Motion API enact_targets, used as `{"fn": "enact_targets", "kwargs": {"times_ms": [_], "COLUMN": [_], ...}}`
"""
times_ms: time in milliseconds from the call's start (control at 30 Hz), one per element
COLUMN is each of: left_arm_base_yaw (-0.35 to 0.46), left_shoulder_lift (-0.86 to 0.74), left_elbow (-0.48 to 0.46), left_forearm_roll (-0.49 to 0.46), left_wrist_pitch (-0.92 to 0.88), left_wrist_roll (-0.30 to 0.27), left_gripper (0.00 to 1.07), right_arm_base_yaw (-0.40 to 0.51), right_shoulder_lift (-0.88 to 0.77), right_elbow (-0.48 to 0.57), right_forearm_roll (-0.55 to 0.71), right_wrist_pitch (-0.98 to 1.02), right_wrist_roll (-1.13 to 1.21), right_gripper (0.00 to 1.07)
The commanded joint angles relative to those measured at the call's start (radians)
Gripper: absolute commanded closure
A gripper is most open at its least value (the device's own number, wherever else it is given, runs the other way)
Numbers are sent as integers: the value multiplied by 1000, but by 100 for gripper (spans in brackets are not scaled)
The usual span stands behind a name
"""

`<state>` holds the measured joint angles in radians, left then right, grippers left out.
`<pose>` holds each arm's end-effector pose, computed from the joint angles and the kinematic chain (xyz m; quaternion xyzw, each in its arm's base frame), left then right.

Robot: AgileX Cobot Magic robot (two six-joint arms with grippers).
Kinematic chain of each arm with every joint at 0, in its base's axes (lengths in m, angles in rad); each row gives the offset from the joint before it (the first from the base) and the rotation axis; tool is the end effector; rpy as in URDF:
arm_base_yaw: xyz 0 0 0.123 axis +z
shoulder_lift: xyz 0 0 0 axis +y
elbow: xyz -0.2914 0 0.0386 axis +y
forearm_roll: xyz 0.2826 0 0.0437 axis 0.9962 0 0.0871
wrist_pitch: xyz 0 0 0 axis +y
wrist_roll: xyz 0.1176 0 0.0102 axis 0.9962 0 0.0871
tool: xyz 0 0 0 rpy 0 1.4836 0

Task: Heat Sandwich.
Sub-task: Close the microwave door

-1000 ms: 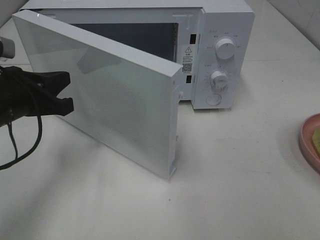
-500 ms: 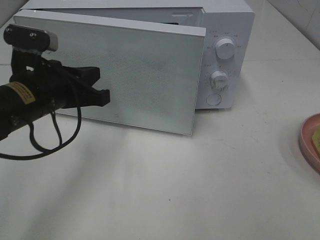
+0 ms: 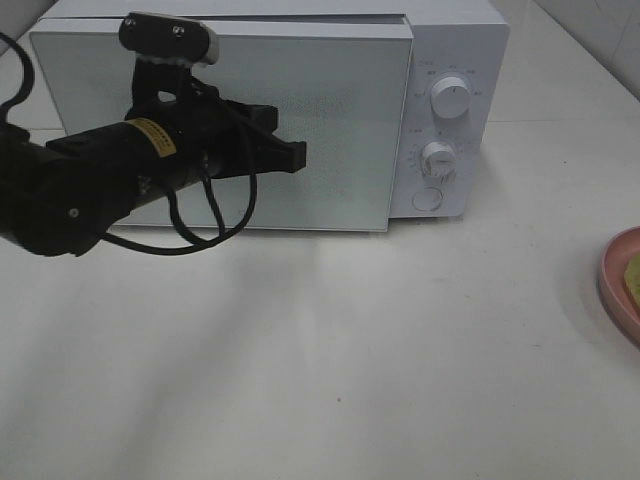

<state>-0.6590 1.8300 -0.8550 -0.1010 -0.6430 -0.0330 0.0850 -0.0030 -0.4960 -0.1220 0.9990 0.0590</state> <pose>0.3372 -0.2521 0.1565 0.1944 0.7644 -0.2094 0.5779 0.0443 -0.0084 0.2875 -0.0104 0.8354 -0.0215 0.5491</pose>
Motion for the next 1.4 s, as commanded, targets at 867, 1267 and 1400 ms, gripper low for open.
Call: {"fn": "enact_targets", "kwargs": {"times_ms": [867,1267,1400], "left_arm_base_yaw": [-26,-5,10], "left_shoulder_lift": [202,224,228], "left_elbow": [-340,-397,-402], "left_forearm_roll": [-53,-68,-95], "left_wrist_pitch": [109,106,107], "left_wrist_roll": [8,12,20], "left_gripper": [107,107,107], "right_arm_base_yaw": [-4,-4,-4], "right_shoulder_lift": [-29,-29,-29], "right_elbow": [2,2,2], "right_forearm_roll": [2,2,2], "right_wrist_pitch": [-2,-2,-2], "right_wrist_roll": [-6,-6,-6], "right_gripper": [32,32,32]}}
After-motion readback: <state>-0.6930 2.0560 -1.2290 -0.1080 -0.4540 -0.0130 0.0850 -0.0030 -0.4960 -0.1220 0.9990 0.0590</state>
